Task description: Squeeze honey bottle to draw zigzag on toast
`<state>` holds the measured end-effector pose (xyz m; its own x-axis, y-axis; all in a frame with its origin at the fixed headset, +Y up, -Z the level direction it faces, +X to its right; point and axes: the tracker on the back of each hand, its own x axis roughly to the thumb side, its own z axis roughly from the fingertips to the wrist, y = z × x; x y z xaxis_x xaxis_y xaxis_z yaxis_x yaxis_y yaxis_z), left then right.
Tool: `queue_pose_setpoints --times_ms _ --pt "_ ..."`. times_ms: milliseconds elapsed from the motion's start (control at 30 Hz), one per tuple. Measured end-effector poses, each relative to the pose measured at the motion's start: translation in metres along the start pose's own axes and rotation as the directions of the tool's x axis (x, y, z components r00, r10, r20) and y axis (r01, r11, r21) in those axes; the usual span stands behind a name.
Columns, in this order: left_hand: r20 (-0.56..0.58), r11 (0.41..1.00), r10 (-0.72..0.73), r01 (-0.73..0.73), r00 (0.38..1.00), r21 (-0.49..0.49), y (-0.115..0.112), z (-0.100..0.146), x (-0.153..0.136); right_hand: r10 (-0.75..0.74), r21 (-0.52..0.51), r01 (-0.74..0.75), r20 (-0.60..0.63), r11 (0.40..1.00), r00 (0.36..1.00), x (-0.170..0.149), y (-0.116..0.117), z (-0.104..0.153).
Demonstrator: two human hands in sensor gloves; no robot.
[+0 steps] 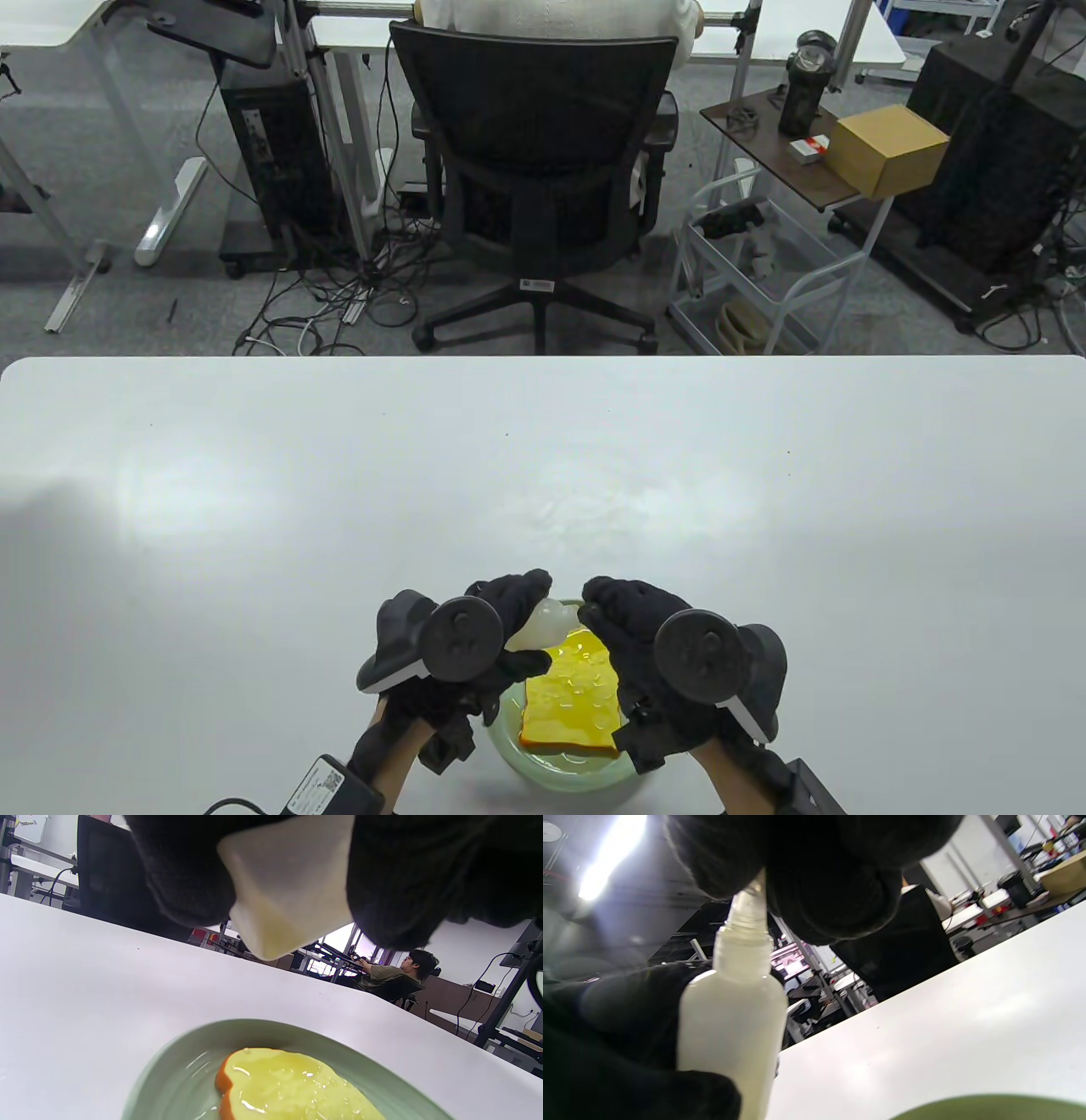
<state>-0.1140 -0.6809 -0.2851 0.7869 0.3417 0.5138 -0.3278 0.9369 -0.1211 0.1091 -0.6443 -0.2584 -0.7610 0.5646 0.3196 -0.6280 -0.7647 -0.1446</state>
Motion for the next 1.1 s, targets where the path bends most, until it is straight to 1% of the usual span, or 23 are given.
queue_pose_setpoints --times_ms 67,133,167,267,300,433,500,533,600,667,733,767,800,833,900,967,1100 --pt "-0.003 1.000 0.002 -0.002 1.000 -0.003 0.000 0.000 -0.001 -0.036 0.019 0.036 -0.002 0.999 0.999 -0.001 0.000 0.000" --pt "-0.008 1.000 0.004 -0.004 1.000 -0.003 0.001 0.000 -0.003 -0.056 0.012 0.056 -0.008 0.998 0.998 -0.002 -0.002 -0.001" --pt "-0.008 1.000 0.006 -0.006 1.000 0.001 0.001 0.001 -0.003 -0.057 -0.006 0.057 -0.025 0.998 0.998 -0.004 -0.003 0.000" --pt "-0.010 1.000 0.013 -0.013 1.000 0.024 0.004 0.002 -0.002 -0.060 -0.116 0.051 -0.076 0.992 0.995 -0.008 -0.010 0.002" --pt "-0.006 0.999 0.016 -0.016 1.000 0.028 0.004 0.002 -0.001 -0.044 -0.124 0.034 -0.084 0.992 0.995 -0.008 -0.011 0.003" --pt "0.005 1.000 -0.009 0.009 1.000 0.018 0.004 0.001 0.005 0.018 -0.096 -0.026 -0.086 0.995 0.996 -0.005 -0.006 0.003" --pt "0.002 0.999 -0.045 0.045 0.999 0.008 0.003 0.001 0.004 0.017 -0.074 -0.023 -0.080 0.997 0.997 -0.003 -0.005 0.002" --pt "-0.001 0.999 -0.037 0.037 0.999 0.009 0.004 0.001 0.004 0.019 -0.072 -0.024 -0.070 0.997 0.997 -0.003 -0.006 0.002" --pt "-0.002 1.000 0.000 0.000 1.000 0.007 0.005 0.001 0.002 -0.002 -0.054 -0.001 -0.070 0.999 0.998 -0.004 -0.006 0.001" --pt "-0.004 1.000 -0.004 0.004 1.000 0.013 0.006 0.001 0.001 -0.031 -0.017 0.030 -0.052 0.999 0.998 -0.006 -0.007 0.000" --pt "-0.004 1.000 -0.006 0.007 1.000 0.012 0.006 0.001 -0.001 -0.090 0.016 0.091 -0.058 0.996 0.994 -0.007 -0.009 -0.001" --pt "-0.009 1.000 -0.008 0.008 1.000 0.024 0.007 0.002 -0.001 -0.114 0.011 0.114 -0.056 0.993 0.992 -0.008 -0.010 -0.001" --pt "-0.010 0.999 -0.012 0.013 1.000 0.032 0.008 0.002 -0.001 -0.117 -0.022 0.116 -0.070 0.993 0.991 -0.009 -0.012 -0.001" --pt "-0.015 0.999 -0.016 0.017 1.000 0.036 0.009 0.003 -0.001 -0.105 -0.076 0.099 -0.090 0.992 0.990 -0.011 -0.015 0.001" --pt "-0.014 0.999 -0.016 0.017 1.000 0.048 0.010 0.004 -0.001 -0.073 -0.148 0.057 -0.102 0.987 0.992 -0.011 -0.016 0.003" --pt "-0.016 0.998 -0.026 0.027 1.000 0.050 0.010 0.004 0.000 -0.024 -0.139 0.008 -0.115 0.990 0.993 -0.009 -0.015 0.003" --pt "0.008 0.997 -0.053 0.052 0.999 0.059 0.011 0.004 0.004 0.016 -0.098 -0.027 -0.114 0.995 0.993 -0.007 -0.010 0.002"
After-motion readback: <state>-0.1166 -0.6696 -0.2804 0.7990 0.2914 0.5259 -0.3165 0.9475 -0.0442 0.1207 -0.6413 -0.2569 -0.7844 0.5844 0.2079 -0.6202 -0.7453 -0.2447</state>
